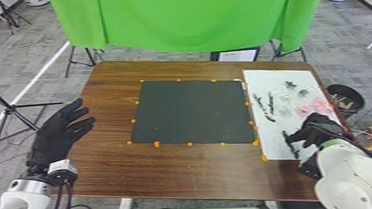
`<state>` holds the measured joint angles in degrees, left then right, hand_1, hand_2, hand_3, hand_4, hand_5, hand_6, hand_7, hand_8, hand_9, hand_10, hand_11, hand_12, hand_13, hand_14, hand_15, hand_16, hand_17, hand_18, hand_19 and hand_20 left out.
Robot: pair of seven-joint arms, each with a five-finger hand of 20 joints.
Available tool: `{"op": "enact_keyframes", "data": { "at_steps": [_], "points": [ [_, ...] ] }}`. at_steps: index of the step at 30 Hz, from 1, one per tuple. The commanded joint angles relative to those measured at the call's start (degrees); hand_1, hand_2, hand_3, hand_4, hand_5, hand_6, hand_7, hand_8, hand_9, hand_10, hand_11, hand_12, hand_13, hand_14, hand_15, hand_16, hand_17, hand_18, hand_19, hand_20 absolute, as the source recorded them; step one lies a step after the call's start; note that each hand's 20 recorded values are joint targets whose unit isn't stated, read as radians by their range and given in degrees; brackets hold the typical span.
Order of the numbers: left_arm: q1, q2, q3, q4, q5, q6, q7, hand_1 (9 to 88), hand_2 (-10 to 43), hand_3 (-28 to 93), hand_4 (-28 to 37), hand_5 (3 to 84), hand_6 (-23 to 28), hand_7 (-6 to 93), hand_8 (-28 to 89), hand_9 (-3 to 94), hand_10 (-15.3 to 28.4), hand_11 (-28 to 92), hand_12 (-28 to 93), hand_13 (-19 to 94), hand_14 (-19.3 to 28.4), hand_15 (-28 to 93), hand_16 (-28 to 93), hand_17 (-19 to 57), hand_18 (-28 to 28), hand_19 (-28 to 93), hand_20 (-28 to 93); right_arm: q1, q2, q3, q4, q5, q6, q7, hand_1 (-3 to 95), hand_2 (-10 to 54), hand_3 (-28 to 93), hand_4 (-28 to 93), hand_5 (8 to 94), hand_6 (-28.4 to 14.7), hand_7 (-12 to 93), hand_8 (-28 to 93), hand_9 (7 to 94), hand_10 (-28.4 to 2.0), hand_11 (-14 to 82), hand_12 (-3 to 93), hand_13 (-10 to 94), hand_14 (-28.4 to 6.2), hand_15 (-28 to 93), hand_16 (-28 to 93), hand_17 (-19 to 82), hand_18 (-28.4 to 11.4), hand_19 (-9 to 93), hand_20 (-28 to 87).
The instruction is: Arrange flowers
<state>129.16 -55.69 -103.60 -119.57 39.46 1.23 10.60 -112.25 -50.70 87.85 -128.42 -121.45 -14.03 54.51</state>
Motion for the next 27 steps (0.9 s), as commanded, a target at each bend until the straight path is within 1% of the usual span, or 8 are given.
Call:
{"op": "enact_keyframes", "data": {
  "at_steps": [1, 7, 13, 16, 18, 19, 23, 27],
  "points": [
    [0.3, -0.15, -0.01, 0.07, 0.16, -0.49, -0.55, 24.7, -6.2, 71, -27.8, 31.5, 5.3, 18.2, -10, 26.8, 13.0, 24, 17, 21, 17.5, 47, -4, -8.2, 21.7, 42, 9, -1.5, -0.8, -1.0, 1.5, -0.3, -1.8, 0.1, 52.0, -9.5, 25, -28, 61.1, -3.8, 32, -12, 62.8, -12.6, 68.7, 64.8, 63, -12.1, 87, 44, 22, -21.1, 72, 41],
    [0.6, -0.17, -0.07, 0.03, 0.19, -0.63, -0.52, 24.6, -6.3, 71, -27.7, 31.5, 5.2, 18.3, -10, 26.8, 13.0, 24, 17, 21, 17.4, 47, -4, -8.3, 21.7, 42, 9, -1.9, -1.0, -1.3, 2.0, -0.6, -2.1, -0.1, 52.9, -9.5, 22, -28, 61.2, -3.8, 32, -13, 62.8, -12.6, 68.6, 64.9, 63, -12.1, 87, 44, 22, -21.2, 71, 41],
    [0.5, -0.05, 0.11, 0.13, 0.14, -0.45, -0.49, 24.6, -6.2, 71, -27.8, 31.5, 5.2, 18.3, -10, 26.9, 13.0, 24, 17, 21, 17.5, 47, -4, -8.3, 21.7, 42, 9, -2.0, -0.9, -4.1, 3.6, -3.4, 0.8, -1.4, 46.5, -9.5, 41, -28, 63.7, -2.6, 33, -13, 65.1, -12.2, 68.4, 64.2, 65, -11.7, 87, 43, 23, -21.1, 72, 41],
    [0.5, -0.08, 0.22, 0.11, 0.06, -0.46, -0.57, 24.6, -6.2, 71, -27.8, 31.5, 5.2, 18.3, -10, 26.9, 12.9, 24, 17, 21, 17.5, 47, -4, -8.3, 21.8, 42, 9, -1.6, -1.0, -6.3, 5.1, -5.0, 2.6, -1.9, 46.4, -9.5, 56, -28, 67.9, -1.1, 33, -14, 69.0, -10.5, 68.2, 64.1, 68, -10.8, 87, 43, 25, -20.4, 73, 41],
    [0.4, -0.17, 0.2, 0.21, 0.15, -0.7, -0.77, 24.6, -6.2, 71, -27.8, 31.5, 5.3, 18.3, -10, 26.9, 13.0, 24, 17, 21, 17.5, 47, -4, -8.3, 21.7, 42, 9, -1.5, -1.3, -6.6, 5.6, -4.8, 2.4, -1.8, 50.6, -9.5, 55, -28, 70.6, -0.1, 34, 0, 72.5, -9.3, 68.0, 63.7, 71, -10.0, 86, 44, 27, -19.7, 74, 40],
    [0.3, -0.1, 0.26, 0.26, 0.1, -0.67, -0.73, 24.6, -6.2, 71, -27.8, 31.5, 5.3, 18.4, -10, 26.9, 13.0, 24, 17, 21, 17.5, 47, -4, -8.3, 21.7, 42, 9, -1.5, -1.5, -6.7, 5.8, -4.6, 2.7, -1.8, 52.4, -9.5, 54, -28, 71.8, 0.0, 35, 2, 73.9, -8.9, 67.7, 63.8, 72, -9.8, 86, 44, 27, -19.6, 74, 40],
    [0.3, -0.17, 0.18, 0.21, 0.12, -0.47, -0.9, 24.6, -6.1, 71, -27.8, 31.5, 5.3, 18.4, -10, 26.9, 13.0, 24, 17, 21, 17.5, 47, -4, -8.3, 21.7, 42, 9, -1.2, -1.5, -6.7, 6.3, -3.8, 2.6, -1.6, 49.3, -9.5, 72, -28, 77.5, 1.3, 35, 4, 78.5, -7.8, 66.5, 63.8, 75, -9.2, 86, 44, 29, -19.1, 76, 40],
    [0.5, -0.29, 0.14, 0.21, 0.12, -0.46, -0.89, 24.6, -6.1, 71, -27.7, 31.6, 5.3, 18.3, -10, 26.9, 13.0, 24, 17, 21, 17.6, 47, -4, -8.4, 21.8, 42, 9, -1.8, -1.6, -5.8, 6.3, -2.5, 3.1, -3.2, 50.8, -9.5, 79, -28, 80.4, 1.4, 36, 6, 79.2, -8.1, 66.8, 63.4, 77, -9.2, 86, 45, 30, -19.0, 77, 40]
  ]
}}
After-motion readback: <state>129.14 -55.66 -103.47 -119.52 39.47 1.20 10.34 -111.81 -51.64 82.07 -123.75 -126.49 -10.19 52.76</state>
